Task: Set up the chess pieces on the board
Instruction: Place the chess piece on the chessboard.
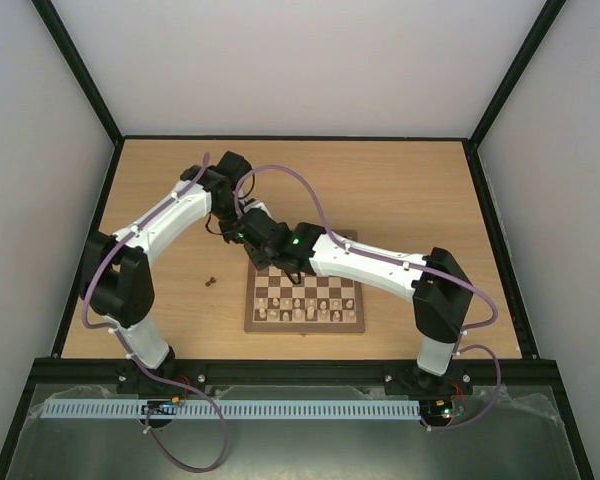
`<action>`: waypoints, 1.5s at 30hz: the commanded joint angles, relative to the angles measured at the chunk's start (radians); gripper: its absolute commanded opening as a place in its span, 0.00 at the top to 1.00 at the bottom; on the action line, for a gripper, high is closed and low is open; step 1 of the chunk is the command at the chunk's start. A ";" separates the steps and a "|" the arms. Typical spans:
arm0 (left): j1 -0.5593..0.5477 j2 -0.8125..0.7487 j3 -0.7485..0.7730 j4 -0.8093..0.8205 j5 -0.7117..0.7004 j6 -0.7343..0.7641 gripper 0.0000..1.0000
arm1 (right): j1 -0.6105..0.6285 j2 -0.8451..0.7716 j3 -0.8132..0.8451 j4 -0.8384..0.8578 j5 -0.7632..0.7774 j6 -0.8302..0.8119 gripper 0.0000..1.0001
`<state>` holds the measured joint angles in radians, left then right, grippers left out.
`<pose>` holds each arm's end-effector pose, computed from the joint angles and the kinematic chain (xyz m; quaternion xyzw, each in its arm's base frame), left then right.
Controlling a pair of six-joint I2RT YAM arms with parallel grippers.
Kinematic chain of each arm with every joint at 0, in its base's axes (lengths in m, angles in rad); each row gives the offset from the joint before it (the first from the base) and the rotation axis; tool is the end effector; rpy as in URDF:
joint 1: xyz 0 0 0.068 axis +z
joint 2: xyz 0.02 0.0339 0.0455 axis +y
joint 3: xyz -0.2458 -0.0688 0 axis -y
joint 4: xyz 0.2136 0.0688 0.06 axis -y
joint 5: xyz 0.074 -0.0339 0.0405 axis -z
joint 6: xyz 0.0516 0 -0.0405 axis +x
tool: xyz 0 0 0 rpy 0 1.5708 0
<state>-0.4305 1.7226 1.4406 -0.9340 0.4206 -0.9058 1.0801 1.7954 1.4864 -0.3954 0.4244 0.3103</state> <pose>0.2830 -0.1531 0.2411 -0.1908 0.9442 -0.2682 0.0082 0.2019 0.3328 0.2670 -0.2512 0.8555 0.1161 0.4376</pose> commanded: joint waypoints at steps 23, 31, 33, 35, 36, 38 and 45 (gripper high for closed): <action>0.047 -0.002 0.006 -0.001 0.090 -0.009 0.98 | 0.011 -0.027 -0.094 -0.018 0.036 0.004 0.65; 0.047 -0.008 -0.008 0.005 0.111 -0.012 0.98 | 0.014 -0.137 -0.188 0.151 0.073 -0.015 0.66; 0.047 -0.008 -0.013 0.010 0.117 -0.012 0.98 | 0.013 -0.176 -0.220 0.197 0.084 -0.025 0.63; 0.047 -0.006 -0.013 0.013 0.126 -0.012 0.98 | 0.013 -0.221 -0.253 0.253 0.096 -0.037 0.61; 0.047 -0.008 -0.014 0.013 0.129 -0.012 0.98 | 0.013 -0.242 -0.277 0.282 0.101 -0.041 0.61; 0.047 -0.012 -0.014 0.013 0.133 -0.015 0.98 | 0.013 -0.269 -0.309 0.319 0.108 -0.049 0.61; 0.046 -0.025 -0.014 0.020 0.156 -0.030 0.98 | 0.013 -0.230 -0.288 0.299 0.059 -0.072 0.63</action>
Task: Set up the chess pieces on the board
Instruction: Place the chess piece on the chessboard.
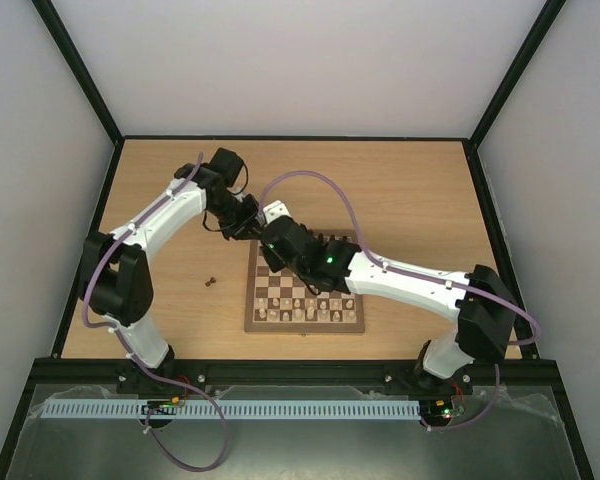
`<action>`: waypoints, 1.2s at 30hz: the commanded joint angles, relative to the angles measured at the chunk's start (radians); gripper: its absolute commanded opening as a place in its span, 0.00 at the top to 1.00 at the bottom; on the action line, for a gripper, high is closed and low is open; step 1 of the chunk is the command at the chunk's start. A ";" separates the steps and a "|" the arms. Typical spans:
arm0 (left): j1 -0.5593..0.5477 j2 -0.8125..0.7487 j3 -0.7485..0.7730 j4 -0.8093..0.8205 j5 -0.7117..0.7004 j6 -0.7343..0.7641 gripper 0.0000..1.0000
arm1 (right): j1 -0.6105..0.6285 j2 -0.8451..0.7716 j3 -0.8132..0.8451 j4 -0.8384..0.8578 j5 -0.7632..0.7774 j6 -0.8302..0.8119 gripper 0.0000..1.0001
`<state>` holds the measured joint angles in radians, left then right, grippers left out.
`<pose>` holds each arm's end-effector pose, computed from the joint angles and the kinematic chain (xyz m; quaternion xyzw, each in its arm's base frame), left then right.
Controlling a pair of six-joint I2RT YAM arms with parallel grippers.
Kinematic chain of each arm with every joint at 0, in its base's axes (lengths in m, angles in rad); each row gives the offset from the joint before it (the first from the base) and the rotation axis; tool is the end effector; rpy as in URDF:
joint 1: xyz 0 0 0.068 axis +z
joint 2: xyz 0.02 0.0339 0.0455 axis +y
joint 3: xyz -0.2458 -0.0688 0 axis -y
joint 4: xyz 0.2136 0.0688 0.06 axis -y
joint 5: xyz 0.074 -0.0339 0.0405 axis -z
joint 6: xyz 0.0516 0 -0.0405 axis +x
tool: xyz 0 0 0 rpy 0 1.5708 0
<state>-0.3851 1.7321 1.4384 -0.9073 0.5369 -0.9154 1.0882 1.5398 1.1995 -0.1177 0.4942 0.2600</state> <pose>0.2904 -0.1462 0.2414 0.2013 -0.9274 0.3148 0.0167 0.1799 0.2906 0.2916 -0.2130 0.8058 0.1574 0.5297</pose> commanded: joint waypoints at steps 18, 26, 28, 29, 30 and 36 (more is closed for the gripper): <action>0.002 -0.023 -0.002 -0.004 0.059 -0.028 0.98 | 0.024 0.101 0.019 0.005 -0.024 -0.027 0.70; 0.001 -0.029 -0.007 -0.003 0.060 -0.025 0.98 | 0.024 0.106 0.030 0.013 0.045 -0.020 0.70; 0.002 -0.030 -0.009 -0.004 0.059 -0.023 0.98 | 0.024 0.109 0.031 0.017 0.062 -0.022 0.71; 0.001 -0.031 -0.011 -0.003 0.060 -0.023 0.98 | 0.024 0.111 0.032 0.019 0.066 -0.022 0.71; 0.002 -0.031 -0.012 -0.002 0.060 -0.023 0.98 | 0.023 0.111 0.034 0.022 0.068 -0.024 0.71; 0.002 -0.035 -0.014 0.002 0.063 -0.024 0.98 | 0.024 0.135 0.046 0.027 0.069 -0.028 0.75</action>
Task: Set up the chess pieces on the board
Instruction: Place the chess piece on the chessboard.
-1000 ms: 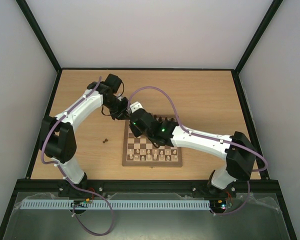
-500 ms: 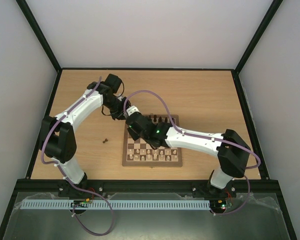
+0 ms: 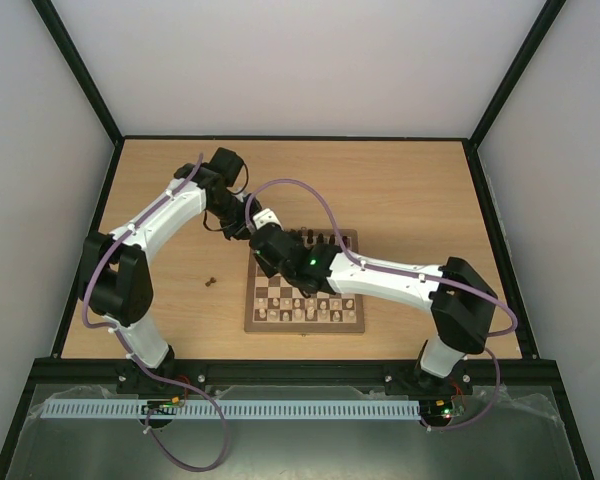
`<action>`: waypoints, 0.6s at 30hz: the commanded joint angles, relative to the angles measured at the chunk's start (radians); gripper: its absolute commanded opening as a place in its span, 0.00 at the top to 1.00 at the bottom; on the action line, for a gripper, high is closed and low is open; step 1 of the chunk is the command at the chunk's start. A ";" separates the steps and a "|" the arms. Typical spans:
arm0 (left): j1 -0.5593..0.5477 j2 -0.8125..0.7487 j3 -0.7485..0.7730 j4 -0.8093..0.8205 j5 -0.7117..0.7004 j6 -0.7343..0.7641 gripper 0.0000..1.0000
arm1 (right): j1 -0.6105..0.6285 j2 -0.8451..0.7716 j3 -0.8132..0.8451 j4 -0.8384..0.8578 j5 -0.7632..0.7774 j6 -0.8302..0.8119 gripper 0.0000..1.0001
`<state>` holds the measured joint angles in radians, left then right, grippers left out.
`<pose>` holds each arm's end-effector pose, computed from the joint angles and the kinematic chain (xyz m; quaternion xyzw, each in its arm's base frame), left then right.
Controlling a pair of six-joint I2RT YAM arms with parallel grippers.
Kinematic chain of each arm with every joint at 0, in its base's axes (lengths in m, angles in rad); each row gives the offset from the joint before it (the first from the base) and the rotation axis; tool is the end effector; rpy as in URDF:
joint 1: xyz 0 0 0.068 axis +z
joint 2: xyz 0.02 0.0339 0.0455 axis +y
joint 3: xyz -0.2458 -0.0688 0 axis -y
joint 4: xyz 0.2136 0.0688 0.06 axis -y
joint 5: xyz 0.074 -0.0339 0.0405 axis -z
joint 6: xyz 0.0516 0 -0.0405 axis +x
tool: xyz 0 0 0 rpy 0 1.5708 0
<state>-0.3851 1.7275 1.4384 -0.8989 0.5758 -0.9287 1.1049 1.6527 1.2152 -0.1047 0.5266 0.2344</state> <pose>0.2897 -0.1478 0.2441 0.2007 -0.9213 0.3321 0.0258 0.1852 0.3105 0.2611 -0.2383 0.8162 0.1172 0.5130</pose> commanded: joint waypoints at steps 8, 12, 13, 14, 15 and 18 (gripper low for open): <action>0.001 -0.038 -0.025 -0.001 0.028 -0.012 0.98 | 0.006 0.039 0.049 0.019 0.039 -0.008 0.78; 0.000 -0.042 -0.031 0.004 0.028 -0.014 0.98 | 0.008 0.038 0.049 0.023 0.044 -0.007 0.81; 0.001 -0.042 -0.033 0.007 0.028 -0.015 0.98 | 0.007 0.040 0.052 0.024 0.044 -0.009 0.81; 0.000 -0.042 -0.035 0.009 0.030 -0.016 0.98 | 0.007 0.042 0.053 0.025 0.042 -0.009 0.81; 0.000 -0.041 -0.038 0.012 0.034 -0.018 0.98 | 0.006 0.044 0.055 0.023 0.041 -0.011 0.82; 0.000 -0.040 -0.036 0.016 0.040 -0.020 0.98 | 0.007 0.054 0.061 0.019 0.040 -0.012 0.88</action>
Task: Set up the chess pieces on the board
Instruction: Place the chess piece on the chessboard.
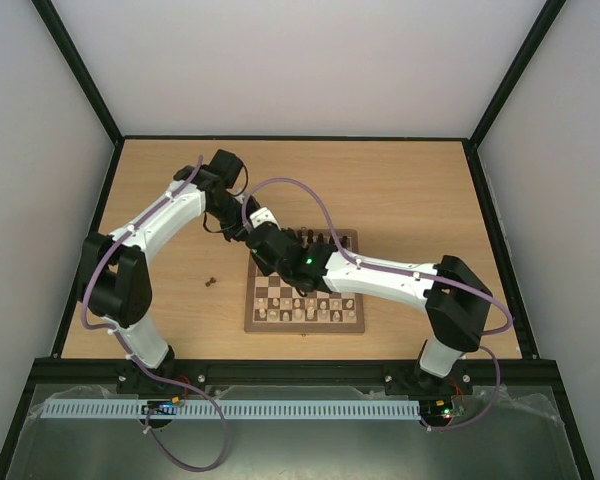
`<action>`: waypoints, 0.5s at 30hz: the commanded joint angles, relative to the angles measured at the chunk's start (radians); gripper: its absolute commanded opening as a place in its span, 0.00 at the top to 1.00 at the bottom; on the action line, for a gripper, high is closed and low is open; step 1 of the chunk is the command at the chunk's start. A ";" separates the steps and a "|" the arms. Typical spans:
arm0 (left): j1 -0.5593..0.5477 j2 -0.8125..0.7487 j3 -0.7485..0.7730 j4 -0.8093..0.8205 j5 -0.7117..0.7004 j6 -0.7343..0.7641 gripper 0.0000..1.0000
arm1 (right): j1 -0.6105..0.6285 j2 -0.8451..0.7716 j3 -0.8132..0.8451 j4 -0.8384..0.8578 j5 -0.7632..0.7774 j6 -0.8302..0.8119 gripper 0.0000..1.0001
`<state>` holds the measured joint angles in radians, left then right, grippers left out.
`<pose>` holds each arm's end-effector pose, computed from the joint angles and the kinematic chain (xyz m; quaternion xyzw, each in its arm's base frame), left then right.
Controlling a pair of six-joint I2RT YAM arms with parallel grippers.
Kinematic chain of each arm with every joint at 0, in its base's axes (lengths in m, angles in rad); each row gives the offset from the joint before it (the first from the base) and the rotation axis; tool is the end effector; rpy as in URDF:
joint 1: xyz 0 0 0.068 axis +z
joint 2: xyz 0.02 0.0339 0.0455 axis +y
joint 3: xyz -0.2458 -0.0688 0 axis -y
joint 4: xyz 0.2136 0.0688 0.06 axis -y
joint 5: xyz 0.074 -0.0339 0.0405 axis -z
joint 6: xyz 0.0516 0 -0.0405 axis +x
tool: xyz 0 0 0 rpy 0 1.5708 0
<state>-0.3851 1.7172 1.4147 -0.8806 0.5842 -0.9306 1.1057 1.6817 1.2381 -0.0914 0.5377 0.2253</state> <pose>0.2876 -0.1473 0.2420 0.1997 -0.9199 0.3364 0.0268 0.1885 0.3168 0.2600 -0.2380 0.8138 0.1132 0.5179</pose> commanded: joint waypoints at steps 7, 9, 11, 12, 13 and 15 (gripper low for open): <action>0.002 -0.033 -0.007 0.015 0.058 -0.031 0.98 | 0.007 0.031 0.030 0.004 0.025 0.002 0.90; 0.002 -0.032 -0.007 0.017 0.060 -0.031 0.98 | 0.005 0.035 0.033 -0.002 0.021 0.002 0.82; 0.001 -0.031 -0.009 0.019 0.060 -0.030 0.98 | 0.006 0.038 0.034 -0.005 0.024 0.003 0.79; 0.002 -0.031 -0.011 0.019 0.061 -0.030 0.98 | 0.005 0.038 0.035 -0.004 0.025 0.003 0.78; 0.002 -0.033 -0.011 0.019 0.062 -0.028 0.98 | 0.005 0.039 0.036 -0.004 0.025 0.003 0.79; 0.002 -0.033 -0.013 0.017 0.062 -0.028 0.98 | 0.006 0.040 0.037 -0.004 0.025 0.003 0.81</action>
<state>-0.3832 1.7164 1.4117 -0.8658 0.6052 -0.9501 1.1065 1.7023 1.2491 -0.0906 0.5514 0.2249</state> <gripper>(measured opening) 0.166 0.208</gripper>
